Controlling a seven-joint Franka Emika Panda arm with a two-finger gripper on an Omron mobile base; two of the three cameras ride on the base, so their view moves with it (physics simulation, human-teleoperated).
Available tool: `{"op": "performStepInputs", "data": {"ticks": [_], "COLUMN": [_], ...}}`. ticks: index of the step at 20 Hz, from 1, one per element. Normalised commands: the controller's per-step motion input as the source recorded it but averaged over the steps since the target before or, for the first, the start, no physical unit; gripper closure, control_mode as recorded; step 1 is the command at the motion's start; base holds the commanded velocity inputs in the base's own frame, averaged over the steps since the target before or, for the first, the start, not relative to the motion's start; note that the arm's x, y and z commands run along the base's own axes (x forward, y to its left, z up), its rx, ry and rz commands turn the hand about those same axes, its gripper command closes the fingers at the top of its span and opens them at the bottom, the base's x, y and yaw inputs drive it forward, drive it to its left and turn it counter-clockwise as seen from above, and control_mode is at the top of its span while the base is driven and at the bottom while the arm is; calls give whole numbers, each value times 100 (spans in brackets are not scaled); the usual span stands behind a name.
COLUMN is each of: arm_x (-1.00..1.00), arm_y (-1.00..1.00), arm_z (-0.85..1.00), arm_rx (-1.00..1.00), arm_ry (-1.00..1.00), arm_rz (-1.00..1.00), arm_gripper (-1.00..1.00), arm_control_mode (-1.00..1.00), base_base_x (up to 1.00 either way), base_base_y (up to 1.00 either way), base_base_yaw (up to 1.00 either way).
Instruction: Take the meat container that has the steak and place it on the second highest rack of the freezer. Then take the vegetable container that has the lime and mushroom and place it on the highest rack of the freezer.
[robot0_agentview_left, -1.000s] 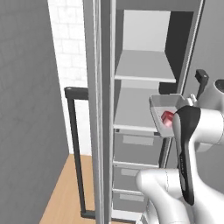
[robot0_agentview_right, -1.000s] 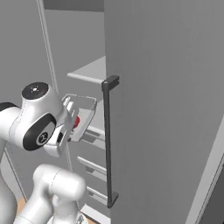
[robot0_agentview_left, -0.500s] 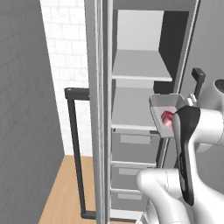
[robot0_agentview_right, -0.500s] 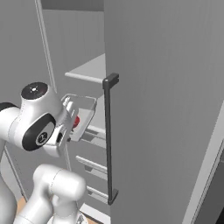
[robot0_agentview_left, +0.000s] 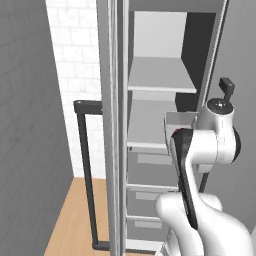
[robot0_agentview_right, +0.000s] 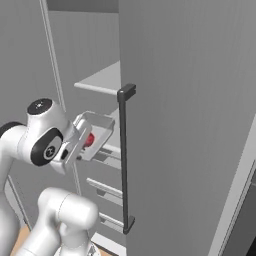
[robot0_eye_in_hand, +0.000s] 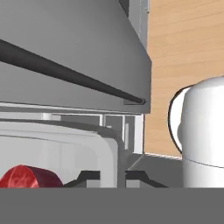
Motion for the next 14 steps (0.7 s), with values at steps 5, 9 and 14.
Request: {"op": "performStepInputs", "data": {"ticks": [5, 9, 14], "arm_x": [73, 64, 51], "arm_y": [-8, -13, -18], "arm_z": [-4, -13, -28], "arm_rx": [0, 0, 0], "arm_ry": [0, 0, 0], "arm_rz": [0, 0, 0], "arm_gripper": [100, 100, 100], "arm_control_mode": [-100, -100, -100], "base_base_x": [0, 0, 0], "base_base_y": [0, 0, 0], "base_base_yaw": [0, 0, 0]}}
